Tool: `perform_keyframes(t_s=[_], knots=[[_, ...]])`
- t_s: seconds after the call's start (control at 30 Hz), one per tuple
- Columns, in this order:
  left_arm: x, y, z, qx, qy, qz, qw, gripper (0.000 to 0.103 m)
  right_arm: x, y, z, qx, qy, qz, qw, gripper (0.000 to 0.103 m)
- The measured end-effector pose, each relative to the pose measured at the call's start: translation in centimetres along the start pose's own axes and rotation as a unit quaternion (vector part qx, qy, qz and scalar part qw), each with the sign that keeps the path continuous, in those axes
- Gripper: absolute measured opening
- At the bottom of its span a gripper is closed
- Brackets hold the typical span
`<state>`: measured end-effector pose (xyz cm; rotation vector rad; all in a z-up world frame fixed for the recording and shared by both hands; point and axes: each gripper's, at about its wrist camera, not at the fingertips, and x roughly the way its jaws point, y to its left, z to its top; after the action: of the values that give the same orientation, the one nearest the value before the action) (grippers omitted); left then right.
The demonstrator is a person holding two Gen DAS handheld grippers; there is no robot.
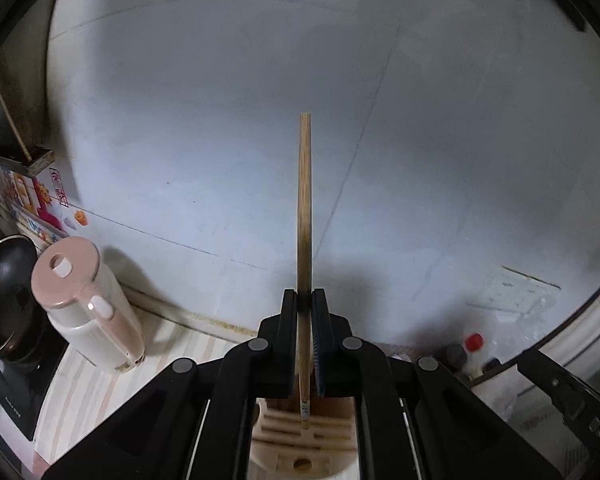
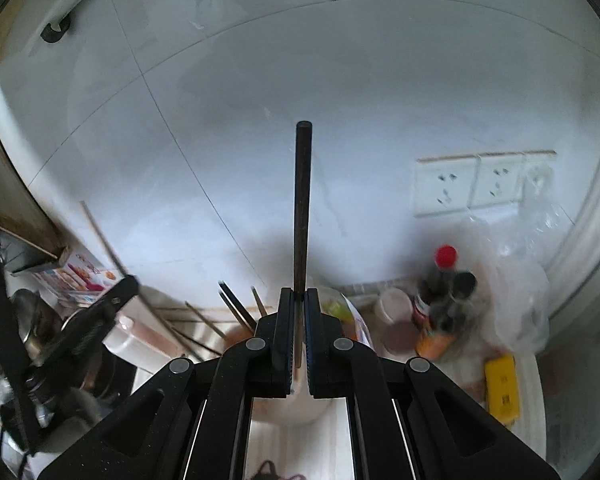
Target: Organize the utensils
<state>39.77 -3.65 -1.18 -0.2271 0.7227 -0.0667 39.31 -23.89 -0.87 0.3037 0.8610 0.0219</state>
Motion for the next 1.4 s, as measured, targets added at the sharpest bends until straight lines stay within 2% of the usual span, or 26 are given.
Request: perform_keyframes(t_s=[0.2, 0.4, 0.63, 0.7, 0.73, 0.77, 0.83, 0.9, 0.93, 0.97, 1.1, 1.17, 1.2, 1.27, 1.33, 1.4], knots=[[4.6, 0.3, 0.0, 0.002, 0.019, 0.013, 0.9997, 0.004, 4.7, 0.9, 0.7, -0.003, 0.03, 0.005, 1.0, 0.005], [7.5, -0.1, -0.7, 0.022, 0.04, 0.019, 0.9988, 0.005, 9.2, 1.0, -0.3, -0.004, 0.075, -0.003, 0.997, 0.005], [6.3, 0.6, -1.1, 0.023, 0.083, 0.017, 0.9962, 0.013, 11.9, 0.2, -1.4, 0.008, 0.13, 0.016, 0.991, 0.007], [4.9, 1.1, -1.2, 0.024, 0.077, 0.023, 0.9965, 0.03, 11.9, 0.0, -1.5, 0.011, 0.13, 0.015, 0.991, 0.013], [4.3, 1.3, -1.3, 0.022, 0.072, 0.026, 0.9968, 0.053, 11.8, -0.2, -1.5, 0.014, 0.13, 0.017, 0.991, 0.022], [3.4, 1.6, -1.4, 0.02, 0.064, 0.028, 0.9974, 0.069, 11.5, -0.4, -1.7, 0.018, 0.127, 0.016, 0.992, 0.031], [2.0, 2.3, -1.5, 0.021, 0.05, 0.039, 0.9978, 0.072, 11.2, -0.9, -1.8, 0.021, 0.122, 0.01, 0.992, 0.038], [1.2, 2.7, -2.0, 0.037, 0.049, 0.051, 0.9969, 0.072, 10.7, -1.1, -2.3, 0.019, 0.114, 0.001, 0.993, 0.042], [0.9, 2.9, -2.1, 0.043, 0.049, 0.059, 0.9961, 0.076, 10.3, -1.1, -2.6, 0.015, 0.11, -0.006, 0.994, 0.044], [0.5, 3.1, -2.6, 0.051, 0.05, 0.068, 0.9951, 0.086, 9.9, -1.1, -3.0, 0.011, 0.104, -0.013, 0.994, 0.048], [-0.5, 3.3, -4.8, 0.079, 0.038, 0.088, 0.9922, 0.093, 8.6, -0.7, -4.9, -0.007, 0.084, -0.041, 0.996, 0.058], [-0.5, 3.3, -5.8, 0.094, 0.041, 0.097, 0.99, 0.103, 8.1, -0.5, -6.1, -0.018, 0.078, -0.056, 0.995, 0.066], [-0.6, 3.4, -6.2, 0.099, 0.04, 0.1, 0.9893, 0.103, 8.0, -0.4, -6.8, -0.022, 0.075, -0.063, 0.995, 0.069], [-0.8, 3.5, -7.1, 0.106, 0.045, 0.103, 0.9879, 0.103, 7.8, -0.3, -7.9, -0.03, 0.073, -0.075, 0.994, 0.083], [-0.8, 3.8, -7.9, 0.108, 0.052, 0.103, 0.9874, 0.103, 7.8, -0.2, -9.0, -0.037, 0.075, -0.087, 0.993, 0.092], [-0.8, 4.0, -8.3, 0.11, 0.057, 0.105, 0.9867, 0.103, 7.8, -0.1, -10.1, -0.045, 0.077, -0.104, 0.991, 0.097]])
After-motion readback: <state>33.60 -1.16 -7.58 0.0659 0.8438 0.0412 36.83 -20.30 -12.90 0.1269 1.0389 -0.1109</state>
